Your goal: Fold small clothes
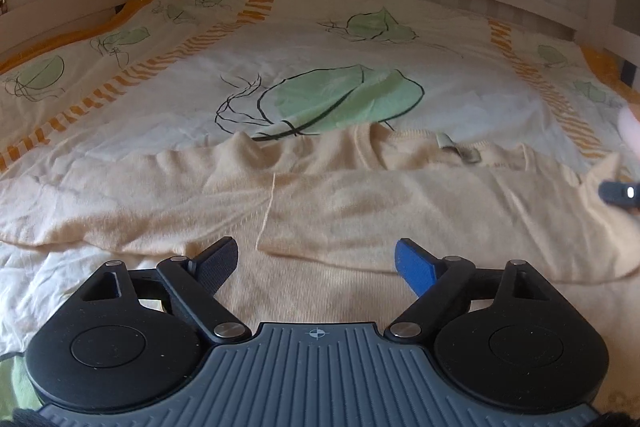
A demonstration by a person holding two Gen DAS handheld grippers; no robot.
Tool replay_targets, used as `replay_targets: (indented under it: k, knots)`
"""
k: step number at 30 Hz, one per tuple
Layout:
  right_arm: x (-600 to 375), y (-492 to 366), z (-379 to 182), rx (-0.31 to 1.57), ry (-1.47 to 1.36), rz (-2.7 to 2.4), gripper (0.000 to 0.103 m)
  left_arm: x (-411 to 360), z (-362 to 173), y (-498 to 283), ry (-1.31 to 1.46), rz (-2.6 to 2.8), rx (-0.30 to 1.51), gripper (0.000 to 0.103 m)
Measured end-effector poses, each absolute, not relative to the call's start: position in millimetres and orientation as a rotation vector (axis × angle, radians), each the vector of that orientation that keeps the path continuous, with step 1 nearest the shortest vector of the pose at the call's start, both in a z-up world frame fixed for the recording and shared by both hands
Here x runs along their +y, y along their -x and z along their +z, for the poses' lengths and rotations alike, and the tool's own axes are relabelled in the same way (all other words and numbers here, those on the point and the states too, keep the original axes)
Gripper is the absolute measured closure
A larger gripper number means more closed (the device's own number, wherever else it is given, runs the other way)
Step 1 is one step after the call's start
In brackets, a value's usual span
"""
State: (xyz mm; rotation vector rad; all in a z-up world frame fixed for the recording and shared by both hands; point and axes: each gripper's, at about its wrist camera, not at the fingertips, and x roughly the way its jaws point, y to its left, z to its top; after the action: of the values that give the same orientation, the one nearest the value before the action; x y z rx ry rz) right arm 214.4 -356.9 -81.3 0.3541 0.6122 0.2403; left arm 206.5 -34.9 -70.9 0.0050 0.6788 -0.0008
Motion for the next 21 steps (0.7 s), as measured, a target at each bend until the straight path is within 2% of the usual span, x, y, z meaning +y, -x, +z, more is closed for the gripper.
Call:
replay_targets:
  k: [2,5,11,13,14,15,17,21]
  knots:
    - [-345,-217,-85,0.641,-0.322,0.269,0.090,-31,-72,-226,0.014,0.025,0.711,0.017]
    - [-340,-215,-85,0.651,-0.279,0.276,0.084,-25,-79,-250,0.016,0.044,0.760,0.017]
    - [-366,-203,-63,0.552,-0.323,0.220,0.080,-18,-99,-280,0.020,0.061,0.865,0.017]
    - [-382,-201,-62,0.542,-0.345,0.170,0.063,-19,-98,-277,0.026,0.012,0.836,0.037]
    - [-389,-201,-63,0.543,-0.360,0.142,0.061,-20,-97,-275,0.028,-0.046,0.823,0.069]
    - [-397,-201,-65,0.547,-0.376,0.116,0.061,-20,-93,-272,0.036,-0.092,0.811,0.089]
    - [-412,-201,-70,0.557,-0.403,0.060,0.061,-20,-85,-267,0.043,-0.085,0.791,0.092]
    - [-426,-201,-76,0.587,-0.376,-0.025,0.061,-3,-62,-256,0.083,-0.030,0.708,0.093]
